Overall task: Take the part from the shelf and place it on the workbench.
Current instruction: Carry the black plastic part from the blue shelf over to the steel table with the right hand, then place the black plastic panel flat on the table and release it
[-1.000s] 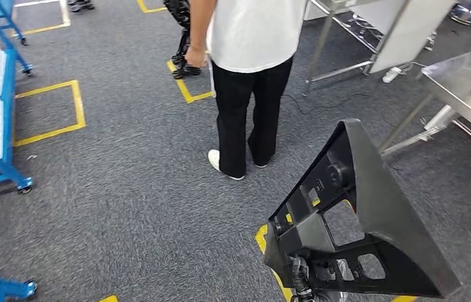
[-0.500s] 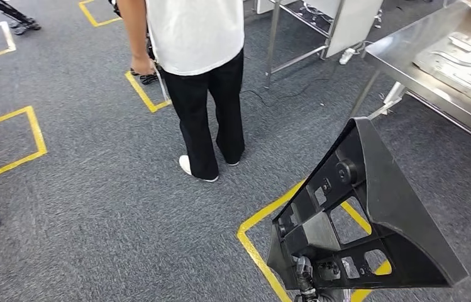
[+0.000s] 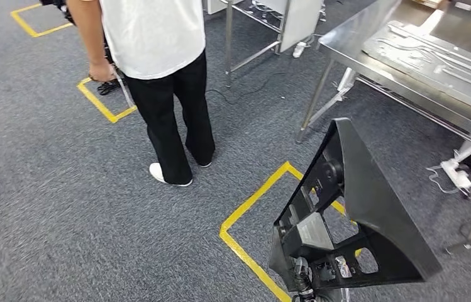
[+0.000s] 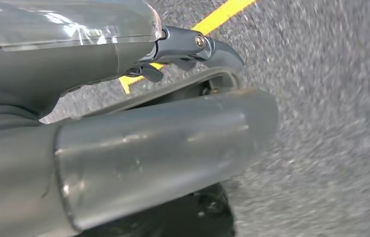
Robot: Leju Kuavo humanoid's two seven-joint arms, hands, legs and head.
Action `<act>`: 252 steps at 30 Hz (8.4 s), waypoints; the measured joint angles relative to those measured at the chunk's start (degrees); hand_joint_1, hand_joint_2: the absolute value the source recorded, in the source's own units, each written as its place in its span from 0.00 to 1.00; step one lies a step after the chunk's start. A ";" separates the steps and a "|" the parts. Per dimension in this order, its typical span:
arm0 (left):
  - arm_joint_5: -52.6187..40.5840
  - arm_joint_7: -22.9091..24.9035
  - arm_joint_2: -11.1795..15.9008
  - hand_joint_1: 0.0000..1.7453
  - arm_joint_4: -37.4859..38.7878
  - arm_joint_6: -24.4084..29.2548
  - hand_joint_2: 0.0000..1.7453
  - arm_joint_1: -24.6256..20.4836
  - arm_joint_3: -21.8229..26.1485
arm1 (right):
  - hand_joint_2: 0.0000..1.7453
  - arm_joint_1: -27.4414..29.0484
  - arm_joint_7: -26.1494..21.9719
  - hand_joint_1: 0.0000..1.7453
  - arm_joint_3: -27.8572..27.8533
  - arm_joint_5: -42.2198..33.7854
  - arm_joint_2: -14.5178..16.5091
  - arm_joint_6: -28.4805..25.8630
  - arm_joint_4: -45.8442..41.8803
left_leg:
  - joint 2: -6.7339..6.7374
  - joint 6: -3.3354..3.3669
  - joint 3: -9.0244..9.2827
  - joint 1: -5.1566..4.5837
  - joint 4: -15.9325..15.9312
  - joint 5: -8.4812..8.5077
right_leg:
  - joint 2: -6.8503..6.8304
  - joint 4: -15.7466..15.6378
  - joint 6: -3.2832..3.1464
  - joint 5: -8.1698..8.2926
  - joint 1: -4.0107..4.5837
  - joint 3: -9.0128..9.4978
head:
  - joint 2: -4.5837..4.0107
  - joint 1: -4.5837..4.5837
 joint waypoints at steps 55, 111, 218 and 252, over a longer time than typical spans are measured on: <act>-0.11 0.67 0.15 0.00 0.00 -1.37 0.00 -0.01 -0.11 | 1.00 0.67 0.85 1.00 0.48 -0.02 0.09 -1.03 -0.08 | -4.39 -1.09 0.41 0.02 0.23 -0.95 | 6.41 -13.31 -0.99 6.78 0.01 7.44 | 0.02 -0.05; -1.82 2.40 0.97 0.00 -0.08 -2.03 0.00 0.87 -0.01 | 1.00 0.00 6.10 1.00 4.29 3.77 -1.55 -11.43 2.69 | -0.70 -1.83 -5.55 -0.25 10.14 -7.50 | -0.95 -13.16 -3.63 3.25 0.93 11.40 | 0.01 -0.12; -12.64 5.40 4.70 0.00 2.08 -5.33 0.00 -0.83 -4.62 | 1.00 -48.92 44.86 1.00 14.70 79.12 -12.57 -25.73 41.20 | -2.15 0.58 -2.60 -0.95 0.61 2.59 | -0.41 -4.36 -0.35 3.66 -0.05 3.14 | 0.01 -0.05; -11.80 7.34 5.20 0.00 2.49 -4.52 0.00 -0.90 -5.05 | 0.00 -47.94 42.59 0.00 10.54 74.59 -13.22 -27.52 45.87 | -1.34 -1.03 -3.48 -0.38 0.49 3.68 | -0.44 -12.81 -1.22 7.69 0.01 6.32 | 0.00 -0.30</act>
